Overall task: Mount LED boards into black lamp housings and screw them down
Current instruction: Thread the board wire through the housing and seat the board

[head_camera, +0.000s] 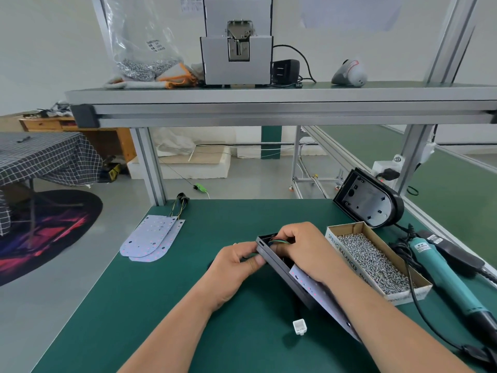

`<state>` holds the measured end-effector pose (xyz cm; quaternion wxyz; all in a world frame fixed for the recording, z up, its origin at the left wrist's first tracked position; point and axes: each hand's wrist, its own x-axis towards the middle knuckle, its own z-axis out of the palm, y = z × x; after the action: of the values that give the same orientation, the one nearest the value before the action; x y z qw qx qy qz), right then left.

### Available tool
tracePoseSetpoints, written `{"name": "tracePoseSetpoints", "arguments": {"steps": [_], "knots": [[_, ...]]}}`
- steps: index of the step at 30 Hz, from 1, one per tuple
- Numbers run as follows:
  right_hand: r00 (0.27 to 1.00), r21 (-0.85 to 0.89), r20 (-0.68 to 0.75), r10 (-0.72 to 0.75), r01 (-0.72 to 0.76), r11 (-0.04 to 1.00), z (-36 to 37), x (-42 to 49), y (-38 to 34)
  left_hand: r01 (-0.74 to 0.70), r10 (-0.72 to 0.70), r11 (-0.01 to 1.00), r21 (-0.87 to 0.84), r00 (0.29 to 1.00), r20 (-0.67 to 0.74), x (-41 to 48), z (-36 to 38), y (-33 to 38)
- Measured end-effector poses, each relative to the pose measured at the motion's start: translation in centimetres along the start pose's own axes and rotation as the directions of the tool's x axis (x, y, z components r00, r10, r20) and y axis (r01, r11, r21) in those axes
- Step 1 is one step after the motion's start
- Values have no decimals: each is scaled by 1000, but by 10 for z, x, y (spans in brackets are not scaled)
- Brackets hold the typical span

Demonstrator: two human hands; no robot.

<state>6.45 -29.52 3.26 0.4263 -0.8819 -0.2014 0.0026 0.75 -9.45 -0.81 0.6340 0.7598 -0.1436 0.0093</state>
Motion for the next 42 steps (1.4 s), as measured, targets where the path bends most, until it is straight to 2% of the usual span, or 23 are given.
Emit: {"name": "tracePoseSetpoints", "arguments": {"steps": [4, 8, 13, 17, 19, 23, 25, 31, 36, 42], "knots": [[997, -3, 81, -4, 5, 1000, -4, -3, 3, 21, -21, 995, 98, 1000, 2, -1, 1, 4], [990, -34, 136, -34, 39, 999, -9, -4, 2, 16, -16, 993, 121, 1000, 5, -1, 3, 6], [995, -100, 88, -50, 59, 993, -8, -4, -1, 4, -4, 992, 129, 1000, 6, -2, 1, 8], [996, -27, 82, -32, 34, 999, -12, -4, 0, 10, -21, 987, 158, 998, 66, -1, -2, 10], [997, 17, 73, -17, 15, 1000, -12, -4, 1, 24, -30, 984, 176, 999, 32, 0, 2, 10], [997, 53, 71, -10, 7, 999, -6, -4, -2, 91, -43, 954, 285, 984, -173, 4, 14, 3], [999, 105, 49, 2, -7, 994, -5, -4, -2, 109, -45, 945, 307, 977, -210, 5, 16, 0], [1000, 182, 0, 13, -12, 983, -4, -2, 1, 88, 11, 923, 373, 967, -256, 6, 19, 2], [1000, 144, 5, 20, -21, 989, -3, -2, 2, 50, 16, 929, 368, 985, -174, 7, 18, 2], [999, 156, 39, 10, -16, 988, 1, -2, -4, 67, -9, 949, 309, 982, -186, 4, 18, 4]]}}
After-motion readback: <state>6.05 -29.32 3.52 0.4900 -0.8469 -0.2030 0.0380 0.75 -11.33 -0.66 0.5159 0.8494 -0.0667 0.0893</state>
